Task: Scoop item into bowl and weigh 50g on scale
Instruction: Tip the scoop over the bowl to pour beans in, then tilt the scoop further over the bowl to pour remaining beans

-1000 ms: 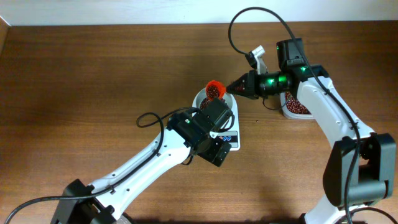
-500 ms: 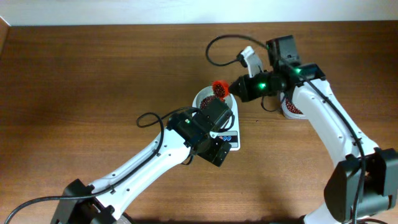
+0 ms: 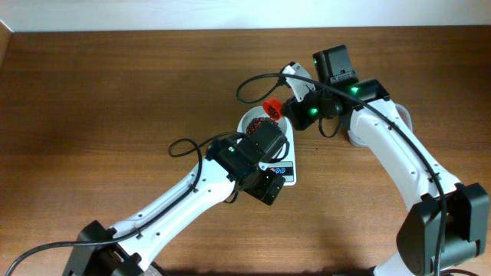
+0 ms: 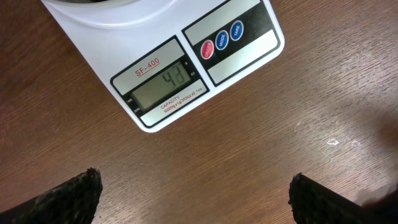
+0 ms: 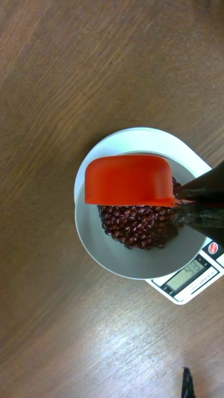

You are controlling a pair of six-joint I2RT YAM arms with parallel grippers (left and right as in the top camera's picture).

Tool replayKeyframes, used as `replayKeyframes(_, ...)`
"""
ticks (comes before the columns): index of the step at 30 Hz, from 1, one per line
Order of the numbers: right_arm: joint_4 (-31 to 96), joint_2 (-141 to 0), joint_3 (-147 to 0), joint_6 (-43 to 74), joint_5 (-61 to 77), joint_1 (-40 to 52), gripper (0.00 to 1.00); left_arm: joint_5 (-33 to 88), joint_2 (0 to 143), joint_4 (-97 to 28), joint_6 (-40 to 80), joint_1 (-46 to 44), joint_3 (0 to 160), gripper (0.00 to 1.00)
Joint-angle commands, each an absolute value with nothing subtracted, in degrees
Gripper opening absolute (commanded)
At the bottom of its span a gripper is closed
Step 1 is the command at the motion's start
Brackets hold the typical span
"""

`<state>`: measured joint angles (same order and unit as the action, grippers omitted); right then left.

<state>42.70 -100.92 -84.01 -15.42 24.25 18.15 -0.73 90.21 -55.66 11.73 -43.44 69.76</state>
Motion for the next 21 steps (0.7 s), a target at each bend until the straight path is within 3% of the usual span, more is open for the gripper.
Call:
replayKeyframes(1,43.1,-99.6,-85.6,-13.8,28.3,17.8,0.04,-1.3,89.4,-55.6,11.0,-43.6,69.3,0.99)
replayKeyframes(7,43.3,-99.6,-85.6,-11.0,37.1,14.3,0.04,-1.3,89.4,-55.6,11.0,-43.6,69.3,0.99)
replayKeyframes(21,43.3,-99.6,-85.6,-10.0,37.3,13.7,0.04,-1.3,89.4,-55.6,11.0,-43.6,69.3,0.99)
